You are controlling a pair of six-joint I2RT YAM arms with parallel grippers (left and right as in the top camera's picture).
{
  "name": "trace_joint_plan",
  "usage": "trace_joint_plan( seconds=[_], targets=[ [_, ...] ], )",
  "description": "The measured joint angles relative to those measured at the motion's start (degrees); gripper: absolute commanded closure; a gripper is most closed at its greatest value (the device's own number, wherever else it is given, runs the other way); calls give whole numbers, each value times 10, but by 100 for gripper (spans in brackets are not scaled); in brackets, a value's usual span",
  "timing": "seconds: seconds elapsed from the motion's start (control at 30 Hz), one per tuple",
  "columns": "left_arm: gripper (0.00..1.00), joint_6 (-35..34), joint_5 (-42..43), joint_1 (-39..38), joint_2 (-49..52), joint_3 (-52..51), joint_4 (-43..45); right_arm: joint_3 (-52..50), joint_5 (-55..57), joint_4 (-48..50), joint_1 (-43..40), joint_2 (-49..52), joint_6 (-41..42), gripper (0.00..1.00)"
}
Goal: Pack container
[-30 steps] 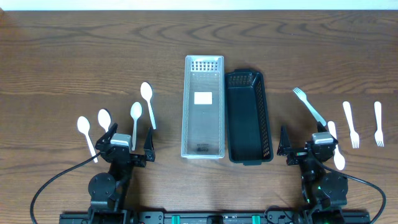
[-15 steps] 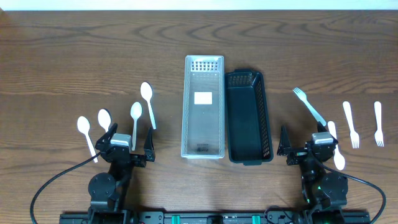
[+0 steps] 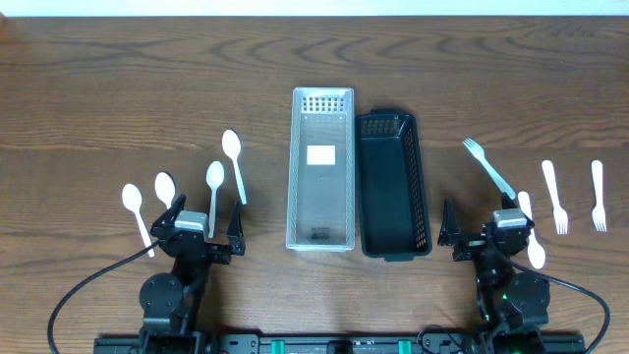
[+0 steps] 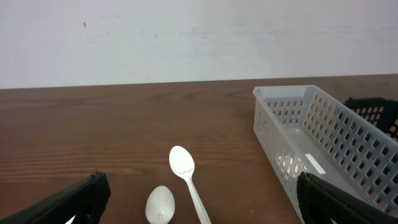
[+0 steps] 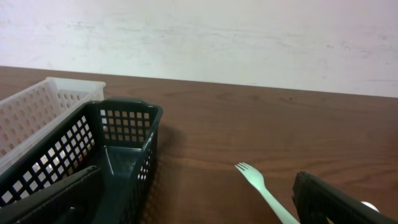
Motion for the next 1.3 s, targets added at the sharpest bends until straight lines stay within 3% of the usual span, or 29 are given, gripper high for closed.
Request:
trace_joint_plan(
  seconds=[1.3],
  targets=[
    [2, 0, 0, 0, 0, 0, 1, 0, 0, 0, 0, 0, 8, 1]
  ],
)
